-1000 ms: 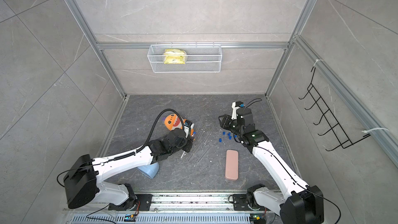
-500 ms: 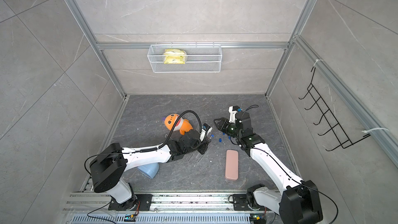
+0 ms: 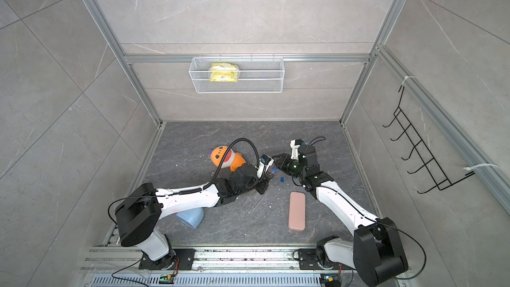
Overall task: Remove stoppers from test tubes
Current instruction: Pick up the test tube at the center of the board, then open the stopper on the test tube.
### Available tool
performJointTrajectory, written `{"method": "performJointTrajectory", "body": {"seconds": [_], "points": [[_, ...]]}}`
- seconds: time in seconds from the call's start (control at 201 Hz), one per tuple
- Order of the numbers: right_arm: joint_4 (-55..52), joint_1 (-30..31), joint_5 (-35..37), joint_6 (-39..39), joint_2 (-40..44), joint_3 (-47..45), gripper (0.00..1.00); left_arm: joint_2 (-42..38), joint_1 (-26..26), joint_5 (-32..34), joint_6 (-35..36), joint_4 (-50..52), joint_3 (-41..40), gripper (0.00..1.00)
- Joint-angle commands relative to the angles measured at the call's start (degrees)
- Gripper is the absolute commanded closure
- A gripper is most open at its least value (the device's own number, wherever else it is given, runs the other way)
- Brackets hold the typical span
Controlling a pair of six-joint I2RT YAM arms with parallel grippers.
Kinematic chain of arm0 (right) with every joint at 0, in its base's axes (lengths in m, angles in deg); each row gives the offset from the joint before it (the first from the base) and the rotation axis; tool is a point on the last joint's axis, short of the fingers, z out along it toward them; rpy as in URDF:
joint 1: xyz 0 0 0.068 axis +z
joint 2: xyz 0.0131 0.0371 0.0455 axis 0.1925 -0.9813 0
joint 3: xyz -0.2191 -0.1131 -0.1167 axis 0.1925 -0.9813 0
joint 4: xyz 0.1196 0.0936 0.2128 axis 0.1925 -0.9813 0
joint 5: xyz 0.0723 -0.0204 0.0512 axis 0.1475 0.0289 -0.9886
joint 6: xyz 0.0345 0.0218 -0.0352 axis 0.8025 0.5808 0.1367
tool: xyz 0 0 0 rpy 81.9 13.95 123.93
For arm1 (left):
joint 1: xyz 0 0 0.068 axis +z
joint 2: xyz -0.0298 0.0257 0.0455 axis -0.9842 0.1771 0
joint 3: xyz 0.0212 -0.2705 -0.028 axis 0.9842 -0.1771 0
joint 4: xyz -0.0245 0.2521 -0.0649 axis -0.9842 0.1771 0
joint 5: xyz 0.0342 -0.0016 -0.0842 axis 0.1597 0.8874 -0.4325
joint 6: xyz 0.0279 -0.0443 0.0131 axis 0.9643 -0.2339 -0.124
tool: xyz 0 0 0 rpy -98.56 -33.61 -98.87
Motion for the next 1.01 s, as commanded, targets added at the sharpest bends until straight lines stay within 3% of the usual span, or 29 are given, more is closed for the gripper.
{"method": "performJointTrajectory", "body": {"seconds": [0.0, 0.533, 0.792, 1.001], "points": [[1.9, 0.2, -1.5, 0.7, -1.1, 0.0, 0.68, -1.5, 0.1, -0.3, 1.2, -3.0, 1.9, 0.93], [3.8, 2.5, -2.2, 1.4, -4.6, 1.0, 0.70, -3.3, 0.1, 1.9, 1.9, -3.0, 1.4, 0.93], [4.3, 2.8, -1.7, 1.5, -4.8, 1.1, 0.77, -3.6, 0.0, 2.1, 2.1, -3.0, 1.1, 0.93], [4.3, 2.8, -1.3, 1.4, -4.3, 1.3, 0.78, -3.6, 0.0, 2.1, 1.8, -2.9, 0.7, 0.94]]}}
